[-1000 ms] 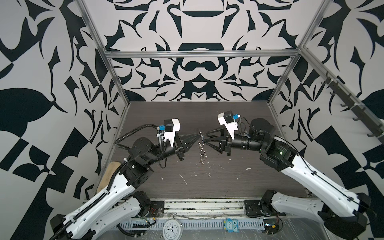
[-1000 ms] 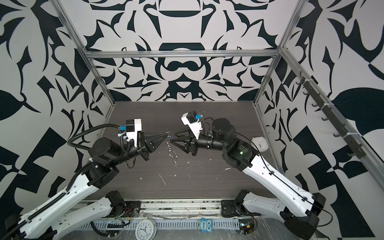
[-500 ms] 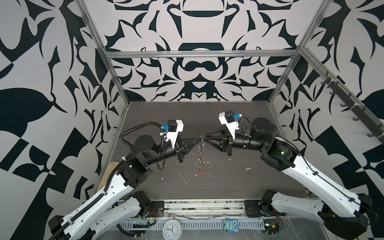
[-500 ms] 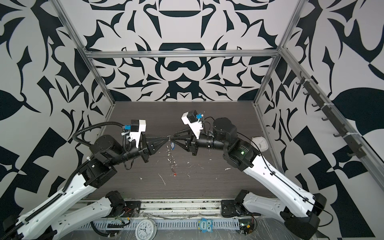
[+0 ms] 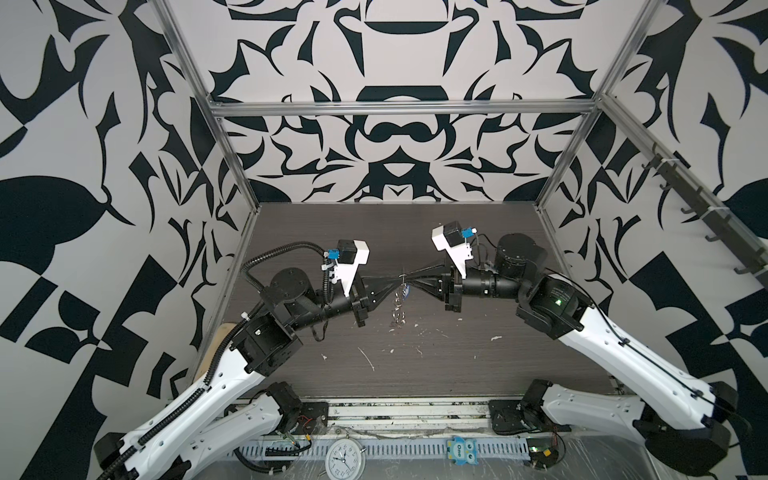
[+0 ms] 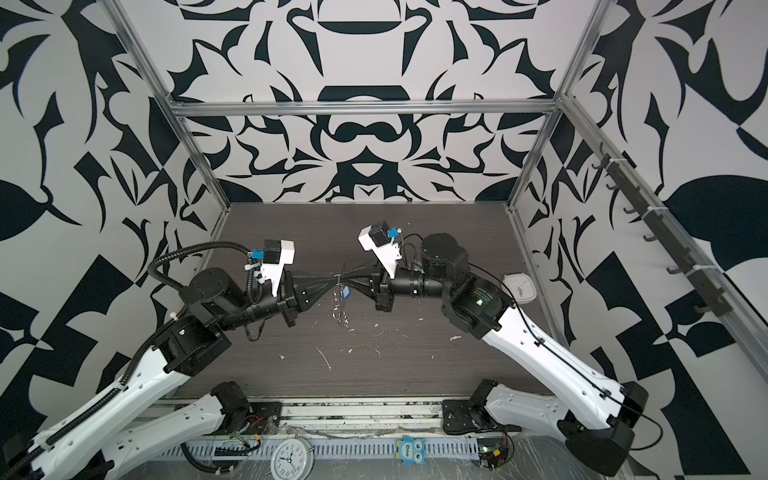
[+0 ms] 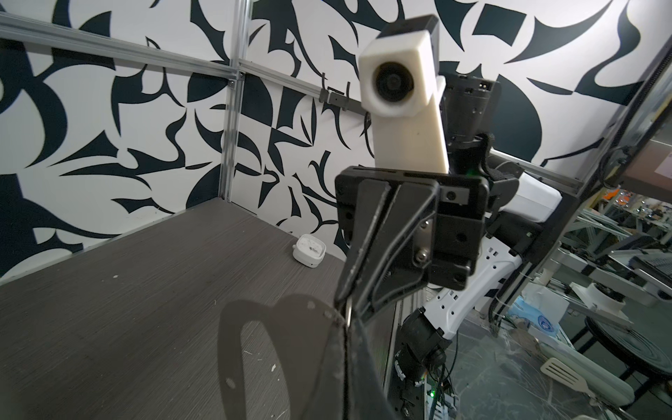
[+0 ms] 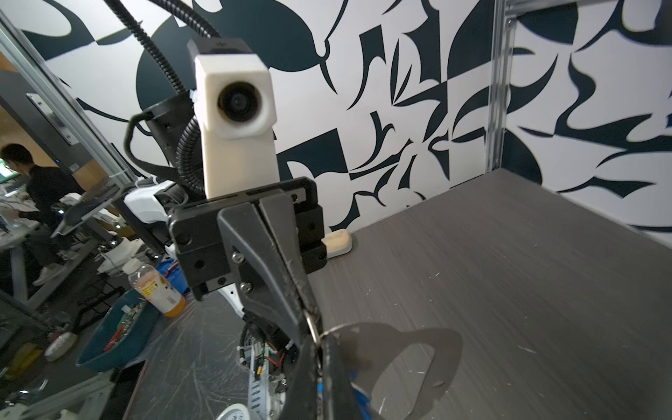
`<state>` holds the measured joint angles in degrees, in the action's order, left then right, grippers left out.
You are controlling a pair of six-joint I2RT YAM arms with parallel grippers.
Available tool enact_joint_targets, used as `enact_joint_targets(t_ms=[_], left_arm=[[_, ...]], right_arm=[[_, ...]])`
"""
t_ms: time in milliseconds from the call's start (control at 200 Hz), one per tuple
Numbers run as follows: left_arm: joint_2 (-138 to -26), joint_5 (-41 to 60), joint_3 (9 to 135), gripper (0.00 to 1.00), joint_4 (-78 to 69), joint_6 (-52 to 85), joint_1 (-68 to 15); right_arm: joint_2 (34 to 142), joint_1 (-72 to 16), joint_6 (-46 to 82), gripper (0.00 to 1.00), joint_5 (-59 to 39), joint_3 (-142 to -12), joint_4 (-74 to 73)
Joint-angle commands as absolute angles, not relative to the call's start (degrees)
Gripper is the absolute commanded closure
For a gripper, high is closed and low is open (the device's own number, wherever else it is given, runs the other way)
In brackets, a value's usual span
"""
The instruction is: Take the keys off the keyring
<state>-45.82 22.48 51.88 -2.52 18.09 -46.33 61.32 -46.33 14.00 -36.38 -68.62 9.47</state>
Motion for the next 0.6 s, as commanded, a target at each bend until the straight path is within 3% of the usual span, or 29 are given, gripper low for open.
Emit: enact_joint_targets(t_ms=[0,60,145,200,595], left_arm=[[-45.7,23.1,54.1,1.00,-3.5,17.6,-46.1],[-45.6,22.7,54.1,1.00,-3.5,17.8,-46.1],[-45.0,21.3,53.5,0.83,-3.7,17.8,-46.1],[-44.2,20.2,52.7,0.78,-3.9,17.8,-46.1],[-44.4,21.5,49.6,0.81,-8.9,17.6,-46.1]], right_arm=[[60.5,-46.7,15.1,1.00,-37.5,-69.6,5.2],[60.0,-46.7,15.3,1.00,-36.7,-69.0,4.4],[58.8,-46.6,15.5,1.00,-34.4,-67.7,3.2],[57.7,-46.7,16.0,1.00,-33.0,-66.3,1.6],[55.5,-46.6,18.2,1.00,-30.7,-63.8,-2.7]])
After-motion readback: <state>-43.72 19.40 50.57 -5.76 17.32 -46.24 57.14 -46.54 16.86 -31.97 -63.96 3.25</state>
